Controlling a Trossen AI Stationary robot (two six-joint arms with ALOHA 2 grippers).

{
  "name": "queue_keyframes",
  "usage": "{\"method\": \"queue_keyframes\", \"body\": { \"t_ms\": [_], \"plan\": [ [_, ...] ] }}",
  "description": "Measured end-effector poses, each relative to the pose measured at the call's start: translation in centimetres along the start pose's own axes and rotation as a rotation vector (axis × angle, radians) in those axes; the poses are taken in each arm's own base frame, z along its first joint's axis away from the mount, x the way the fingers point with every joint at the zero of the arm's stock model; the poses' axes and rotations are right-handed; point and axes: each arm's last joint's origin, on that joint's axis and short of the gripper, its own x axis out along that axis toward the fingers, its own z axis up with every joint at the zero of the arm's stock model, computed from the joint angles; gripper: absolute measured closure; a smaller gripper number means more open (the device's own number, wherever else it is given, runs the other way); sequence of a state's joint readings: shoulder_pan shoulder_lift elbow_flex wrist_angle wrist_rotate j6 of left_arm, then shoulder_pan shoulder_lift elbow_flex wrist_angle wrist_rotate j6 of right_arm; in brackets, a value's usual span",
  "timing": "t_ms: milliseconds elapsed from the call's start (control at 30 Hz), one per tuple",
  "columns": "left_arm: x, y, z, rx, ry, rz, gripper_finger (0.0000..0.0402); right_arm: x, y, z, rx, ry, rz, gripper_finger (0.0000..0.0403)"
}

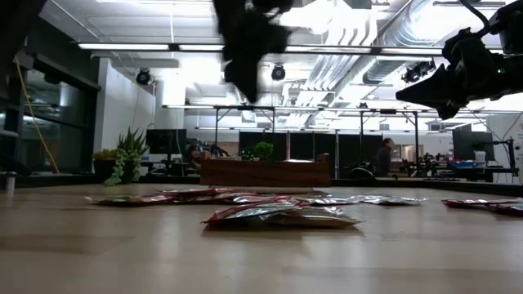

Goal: Pick & Place Tea
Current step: Put the red tea bag in the middle section of the wooden organizer

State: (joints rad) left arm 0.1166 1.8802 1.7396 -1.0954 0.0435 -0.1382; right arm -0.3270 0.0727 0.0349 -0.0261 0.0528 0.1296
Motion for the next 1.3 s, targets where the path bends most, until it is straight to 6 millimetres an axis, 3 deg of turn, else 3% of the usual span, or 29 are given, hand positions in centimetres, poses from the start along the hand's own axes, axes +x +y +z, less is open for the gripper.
{"method": "queue_keyframes", "body": {
  "t_ms": [33, 133, 200, 300, 367, 433, 533, 600, 800, 933, 1300],
  "plan": [
    [-0.1, 0.1, -1.2, -0.008, 0.045, 0.006, 0.0202, 0.0, 0.0, 0.0, 0.000, 0.000, 0.000, 0.0402],
    [0.3, 0.0, -1.9, -0.030, -0.035, -0.011, 0.0202, 0.0, 0.0, 0.0, 0.000, 0.000, 0.000, 0.0402],
    [0.3, 0.3, -4.2, -0.058, 0.053, 0.003, 0.0202, 0.0, 0.0, 0.0, 0.000, -0.001, -0.001, 0.0402],
    [0.9, 0.3, -4.5, -0.091, -0.022, -0.014, 0.0202, 0.0, 0.0, 0.0, 0.000, -0.001, 0.000, 0.0402],
    [1.0, 0.7, -6.6, -0.119, 0.063, 0.002, 0.0202, 0.0, 0.0, 0.0, 0.000, -0.001, -0.001, 0.0402],
    [1.6, 0.5, -6.2, -0.139, -0.025, -0.019, 0.0202, 0.0, 0.0, 0.0, 0.000, -0.001, -0.001, 0.0402],
    [2.5, 0.8, -8.6, -0.194, 0.044, -0.005, 0.0202, 0.0, 0.0, 0.0, 0.000, -0.001, -0.002, 0.0402],
    [3.1, 0.8, -8.5, -0.232, -0.051, -0.049, 0.0202, 0.0, 0.0, 0.0, 0.000, -0.001, -0.001, 0.0402],
    [5.4, 1.3, -11.5, -0.366, -0.023, -0.071, 0.0202, 0.0, 0.0, 0.0, 0.000, 0.002, -0.002, 0.0402],
    [6.6, 1.5, -12.6, -0.383, 0.012, -0.056, 0.0202, 0.0, 0.0, 0.0, 0.000, 0.004, -0.002, 0.0402],
    [6.7, 1.8, -12.6, -0.290, -0.030, 0.040, 0.0201, 0.0, 0.0, 0.0, 0.000, 0.005, -0.004, 0.0402]
  ]
}}
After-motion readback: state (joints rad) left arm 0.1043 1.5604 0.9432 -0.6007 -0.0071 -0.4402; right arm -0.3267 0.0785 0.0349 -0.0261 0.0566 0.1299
